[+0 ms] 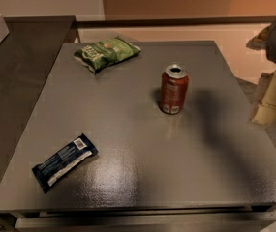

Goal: Move coke can near green jalapeno chip bag

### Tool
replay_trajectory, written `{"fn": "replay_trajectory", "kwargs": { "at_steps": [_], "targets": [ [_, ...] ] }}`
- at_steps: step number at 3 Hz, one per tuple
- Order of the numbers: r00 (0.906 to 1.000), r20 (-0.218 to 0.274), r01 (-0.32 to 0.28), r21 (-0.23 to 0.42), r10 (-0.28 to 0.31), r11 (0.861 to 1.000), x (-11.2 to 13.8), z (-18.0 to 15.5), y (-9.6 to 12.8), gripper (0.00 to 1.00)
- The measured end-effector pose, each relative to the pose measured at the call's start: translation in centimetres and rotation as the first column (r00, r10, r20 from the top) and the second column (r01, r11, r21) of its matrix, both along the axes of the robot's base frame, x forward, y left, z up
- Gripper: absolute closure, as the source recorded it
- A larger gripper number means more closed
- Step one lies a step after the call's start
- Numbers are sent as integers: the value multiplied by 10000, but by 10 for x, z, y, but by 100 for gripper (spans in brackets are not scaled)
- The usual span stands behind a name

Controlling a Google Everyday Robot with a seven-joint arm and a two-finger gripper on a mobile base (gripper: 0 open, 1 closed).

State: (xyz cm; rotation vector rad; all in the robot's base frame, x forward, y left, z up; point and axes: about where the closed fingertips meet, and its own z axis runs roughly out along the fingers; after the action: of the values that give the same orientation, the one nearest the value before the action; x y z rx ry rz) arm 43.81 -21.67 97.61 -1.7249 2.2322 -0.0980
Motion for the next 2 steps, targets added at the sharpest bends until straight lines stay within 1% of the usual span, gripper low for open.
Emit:
{"fn": "replay_trajectory", "kwargs": {
  "at_steps": [1,2],
  "targets": [
    [10000,2,0,0,0,10000,0,0,0,0],
    [10000,13,43,170,-43,9998,4,-1,3,0]
  ]
}}
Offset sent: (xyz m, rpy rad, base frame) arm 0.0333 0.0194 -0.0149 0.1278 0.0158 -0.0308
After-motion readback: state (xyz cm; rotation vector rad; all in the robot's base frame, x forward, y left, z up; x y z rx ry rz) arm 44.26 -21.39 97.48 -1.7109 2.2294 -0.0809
